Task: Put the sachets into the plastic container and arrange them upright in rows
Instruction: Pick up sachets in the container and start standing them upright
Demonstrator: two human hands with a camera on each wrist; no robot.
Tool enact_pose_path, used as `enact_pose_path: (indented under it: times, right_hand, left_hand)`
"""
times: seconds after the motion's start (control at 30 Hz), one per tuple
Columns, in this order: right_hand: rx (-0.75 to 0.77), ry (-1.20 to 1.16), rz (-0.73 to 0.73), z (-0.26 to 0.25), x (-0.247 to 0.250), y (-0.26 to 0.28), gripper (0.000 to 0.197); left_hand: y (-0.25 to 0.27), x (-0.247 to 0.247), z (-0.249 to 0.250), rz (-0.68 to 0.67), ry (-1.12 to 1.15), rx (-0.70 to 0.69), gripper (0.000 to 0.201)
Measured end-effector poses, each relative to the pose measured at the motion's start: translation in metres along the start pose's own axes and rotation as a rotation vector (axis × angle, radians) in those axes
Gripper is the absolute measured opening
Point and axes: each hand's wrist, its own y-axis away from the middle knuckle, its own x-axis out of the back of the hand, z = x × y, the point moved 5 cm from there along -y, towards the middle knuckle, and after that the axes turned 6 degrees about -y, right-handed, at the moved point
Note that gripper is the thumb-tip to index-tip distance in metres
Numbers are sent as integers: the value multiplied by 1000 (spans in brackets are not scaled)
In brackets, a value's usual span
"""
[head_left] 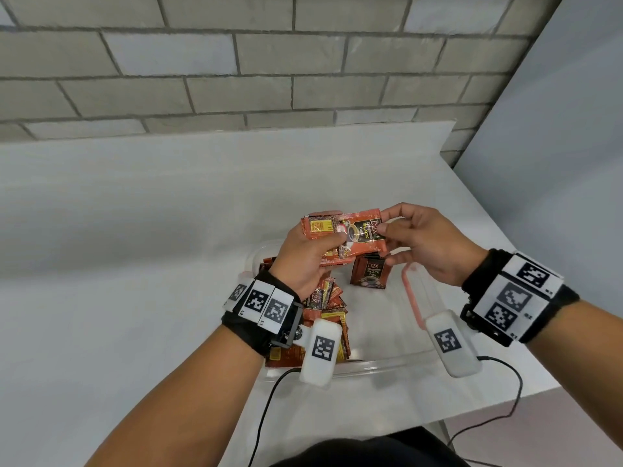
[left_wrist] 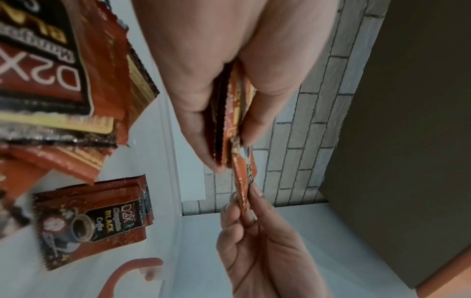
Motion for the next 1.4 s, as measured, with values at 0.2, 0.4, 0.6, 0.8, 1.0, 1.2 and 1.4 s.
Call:
enact_pose_path:
  times: [0.2,0.4,0.6,0.8,1.0,1.2,1.4]
  right_hand:
    - [34,110,27,-14,6,-5,7]
    - [53,619,-49,-23,19,-12,4]
    - [86,1246,-232,6,-3,-17,5]
    - [58,1434,-297,19,-14,-30,11]
    - [62,1535,-300,27,-20,-35,9]
    - [95,1598,-285,30,-22,-37,10]
    - [103,1592,-282,32,-20,-36,11]
  left_hand:
    - [0,2,-2,16,-29,-1,26]
    - [-2,12,-2,122,-36,55,10]
    - [0,20,3,150,22,77,3]
    - [2,24,5,141,40,84,3]
    - [6,31,3,161,46,94,7]
    - [9,34,5,156,40,91,5]
    - [8,34,4,160,30,96,7]
